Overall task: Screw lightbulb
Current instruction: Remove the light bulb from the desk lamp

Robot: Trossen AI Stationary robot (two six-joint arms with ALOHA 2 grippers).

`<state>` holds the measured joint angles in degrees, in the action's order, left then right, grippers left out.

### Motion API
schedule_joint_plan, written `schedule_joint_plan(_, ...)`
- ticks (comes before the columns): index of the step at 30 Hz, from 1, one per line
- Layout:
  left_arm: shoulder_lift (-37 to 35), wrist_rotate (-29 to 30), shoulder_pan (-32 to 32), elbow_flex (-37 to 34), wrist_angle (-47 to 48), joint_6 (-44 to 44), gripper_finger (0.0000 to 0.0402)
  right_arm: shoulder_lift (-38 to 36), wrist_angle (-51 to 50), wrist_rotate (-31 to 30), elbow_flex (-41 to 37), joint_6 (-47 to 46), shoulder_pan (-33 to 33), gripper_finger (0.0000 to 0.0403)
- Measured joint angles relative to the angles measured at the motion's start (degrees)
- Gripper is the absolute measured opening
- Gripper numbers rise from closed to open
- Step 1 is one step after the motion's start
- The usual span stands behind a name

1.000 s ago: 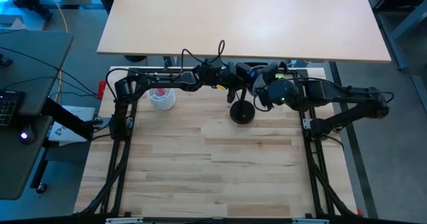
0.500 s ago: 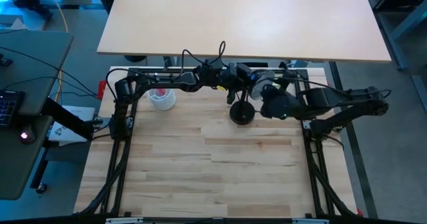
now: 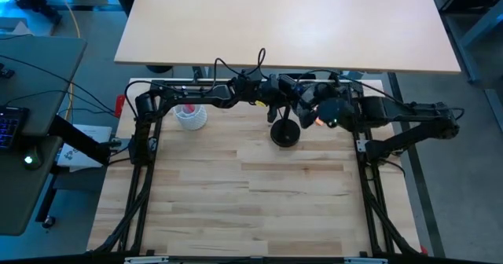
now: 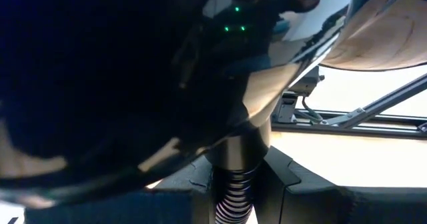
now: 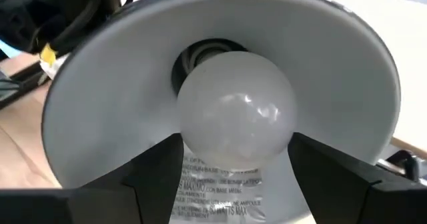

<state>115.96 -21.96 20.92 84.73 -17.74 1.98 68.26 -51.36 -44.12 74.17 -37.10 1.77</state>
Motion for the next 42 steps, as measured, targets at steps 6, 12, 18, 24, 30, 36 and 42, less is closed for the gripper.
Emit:
schedule_joint_plan(6,0.0,0.74,0.14,0.0,0.01,-0.48,0.0052,-0.57,3.11,5.39,0.0,3.77,-6.44,0.0266)
schedule_joint_plan(12,0.0,1.02,0.23,-0.02,-0.04,-0.47,0.0052,-1.93,6.28,8.91,0.0,8.04,-9.8,0.0266)
schedule_joint_plan(18,0.0,0.61,0.23,-0.02,-0.07,0.02,0.0052,-2.24,4.94,10.04,0.0,29.46,-10.48,0.0266)
schedule_joint_plan(24,0.0,0.41,0.18,-0.02,-0.12,0.11,0.0052,-0.23,0.75,7.47,0.02,60.42,-9.92,0.0265)
schedule_joint_plan(30,0.0,0.35,0.08,0.02,-0.07,0.02,0.0052,3.46,-4.37,-4.84,0.11,79.14,-6.59,0.0265)
schedule_joint_plan(36,-0.05,-0.83,0.51,0.09,1.4,0.65,0.0052,4.25,-8.21,-9.0,0.07,64.24,-1.03,0.0265)
schedule_joint_plan(42,-0.09,-0.91,0.63,0.11,2.57,1.96,0.0052,1.9,-16.68,-9.52,0.02,40.63,4.61,0.0265)
